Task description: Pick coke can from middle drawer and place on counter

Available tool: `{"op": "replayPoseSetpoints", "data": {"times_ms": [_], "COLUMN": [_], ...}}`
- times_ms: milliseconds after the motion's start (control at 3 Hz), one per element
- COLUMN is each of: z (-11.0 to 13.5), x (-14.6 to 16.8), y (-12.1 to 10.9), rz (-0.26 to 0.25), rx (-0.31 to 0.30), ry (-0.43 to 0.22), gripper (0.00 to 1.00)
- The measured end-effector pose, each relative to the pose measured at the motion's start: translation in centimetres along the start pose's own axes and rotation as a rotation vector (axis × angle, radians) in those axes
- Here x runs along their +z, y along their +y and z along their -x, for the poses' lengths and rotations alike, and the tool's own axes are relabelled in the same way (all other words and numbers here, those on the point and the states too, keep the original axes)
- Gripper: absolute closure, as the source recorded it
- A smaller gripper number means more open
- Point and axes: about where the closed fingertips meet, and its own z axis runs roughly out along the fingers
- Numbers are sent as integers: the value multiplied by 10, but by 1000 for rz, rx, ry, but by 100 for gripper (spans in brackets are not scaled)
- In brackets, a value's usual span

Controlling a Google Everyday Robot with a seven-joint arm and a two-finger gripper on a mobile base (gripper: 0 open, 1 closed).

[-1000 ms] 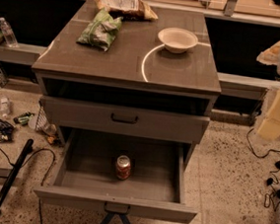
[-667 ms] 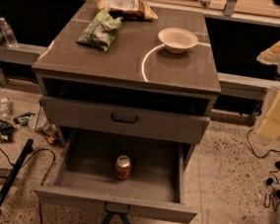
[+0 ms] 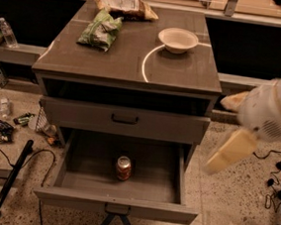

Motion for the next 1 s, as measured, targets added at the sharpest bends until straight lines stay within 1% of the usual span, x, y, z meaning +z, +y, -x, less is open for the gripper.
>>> {"op": "replayPoseSetpoints", "data": {"times_ms": [333, 667, 1000], "z": [-7, 23, 43], "x": [72, 144, 169], "y": [29, 55, 46], "rz": [91, 159, 127], "rx": [17, 49, 79], "ry": [-200, -375, -437], "gripper": [0, 0, 0]}}
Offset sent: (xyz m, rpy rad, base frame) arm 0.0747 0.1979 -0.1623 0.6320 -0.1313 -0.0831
